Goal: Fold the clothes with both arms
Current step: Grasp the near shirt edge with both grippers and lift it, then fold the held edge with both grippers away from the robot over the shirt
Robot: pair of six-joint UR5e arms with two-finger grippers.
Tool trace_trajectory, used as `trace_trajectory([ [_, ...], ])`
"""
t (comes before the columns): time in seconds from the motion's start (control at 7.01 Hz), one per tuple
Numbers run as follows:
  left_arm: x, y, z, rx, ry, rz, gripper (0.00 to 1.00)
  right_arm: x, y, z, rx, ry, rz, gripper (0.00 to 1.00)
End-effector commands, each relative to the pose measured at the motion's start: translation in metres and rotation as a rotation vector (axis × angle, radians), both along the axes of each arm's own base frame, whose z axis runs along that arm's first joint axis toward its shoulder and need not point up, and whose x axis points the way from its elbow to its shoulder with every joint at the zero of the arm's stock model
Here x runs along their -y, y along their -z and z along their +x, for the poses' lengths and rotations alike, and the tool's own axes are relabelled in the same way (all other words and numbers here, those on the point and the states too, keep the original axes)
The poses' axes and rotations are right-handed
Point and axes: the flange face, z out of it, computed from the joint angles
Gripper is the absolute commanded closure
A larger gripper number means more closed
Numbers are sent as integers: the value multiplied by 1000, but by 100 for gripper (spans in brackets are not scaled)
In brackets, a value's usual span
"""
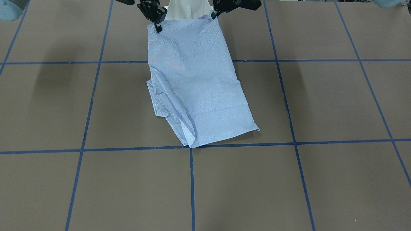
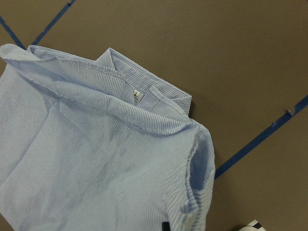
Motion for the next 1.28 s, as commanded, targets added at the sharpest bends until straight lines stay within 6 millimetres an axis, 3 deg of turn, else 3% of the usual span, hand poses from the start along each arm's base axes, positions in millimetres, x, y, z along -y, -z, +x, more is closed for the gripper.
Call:
trace_trajectory([
  [0.0,22,-7,-1,66,34,4,100,29,9,-33,-49,-20,44,100],
  [0.14,51,-10,0,94,78,47,100,58,10,-51,-95,-21,99,100],
  [0.43,112,-25,21,179,144,109,100,134,21,-80,-144,-64,171,100],
  [0.86,204,-50,26,298,211,213,100,228,24,-131,-203,-39,235,100],
  [1.14,252,-77,45,390,204,252,100,270,-7,-172,-241,10,282,100],
])
